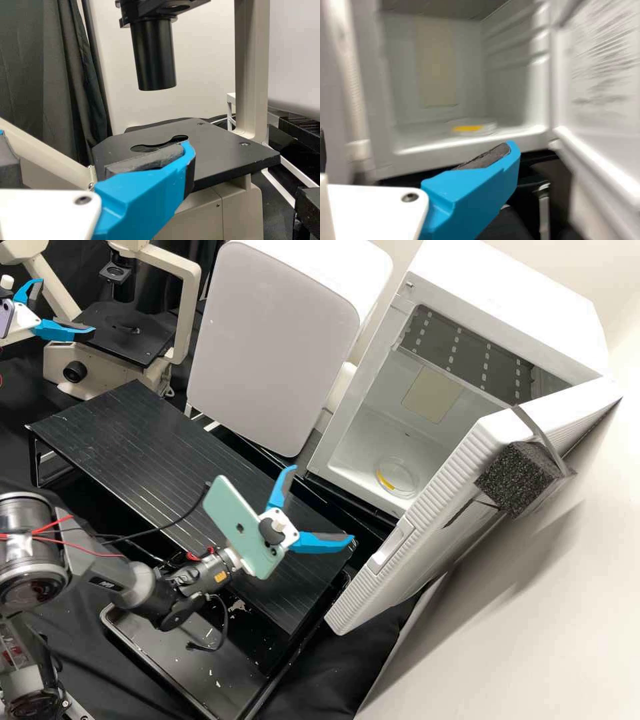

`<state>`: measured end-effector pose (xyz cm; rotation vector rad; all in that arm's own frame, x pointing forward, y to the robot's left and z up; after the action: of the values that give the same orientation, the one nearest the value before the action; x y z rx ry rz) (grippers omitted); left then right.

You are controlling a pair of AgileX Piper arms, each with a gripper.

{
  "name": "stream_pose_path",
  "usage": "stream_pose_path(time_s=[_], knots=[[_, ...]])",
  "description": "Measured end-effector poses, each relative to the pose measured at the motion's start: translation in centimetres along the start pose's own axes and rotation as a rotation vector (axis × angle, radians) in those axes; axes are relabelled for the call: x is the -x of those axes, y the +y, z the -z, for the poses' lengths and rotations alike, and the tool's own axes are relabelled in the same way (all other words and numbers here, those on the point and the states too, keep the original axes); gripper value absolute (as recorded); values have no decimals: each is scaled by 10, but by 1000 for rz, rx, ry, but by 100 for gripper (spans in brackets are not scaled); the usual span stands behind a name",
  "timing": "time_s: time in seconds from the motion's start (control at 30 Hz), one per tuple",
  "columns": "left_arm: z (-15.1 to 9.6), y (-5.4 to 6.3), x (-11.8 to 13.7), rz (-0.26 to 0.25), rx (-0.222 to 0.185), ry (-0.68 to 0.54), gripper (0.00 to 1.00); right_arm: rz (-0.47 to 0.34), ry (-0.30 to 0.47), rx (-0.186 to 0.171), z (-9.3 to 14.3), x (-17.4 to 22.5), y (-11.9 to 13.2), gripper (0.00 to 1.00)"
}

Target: Take the petri dish out of the incubator

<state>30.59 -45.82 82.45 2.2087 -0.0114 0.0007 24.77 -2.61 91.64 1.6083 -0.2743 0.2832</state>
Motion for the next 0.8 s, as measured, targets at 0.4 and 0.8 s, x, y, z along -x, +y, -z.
stream_pose_path(time_s=[0.4, 0.8], knots=[[0, 0, 0, 0, 0, 0, 100, -28, 15, -26, -18, -62, 10, 100], [0, 0, 0, 0, 0, 0, 100, 74, -67, 14, -41, -120, -14, 100]])
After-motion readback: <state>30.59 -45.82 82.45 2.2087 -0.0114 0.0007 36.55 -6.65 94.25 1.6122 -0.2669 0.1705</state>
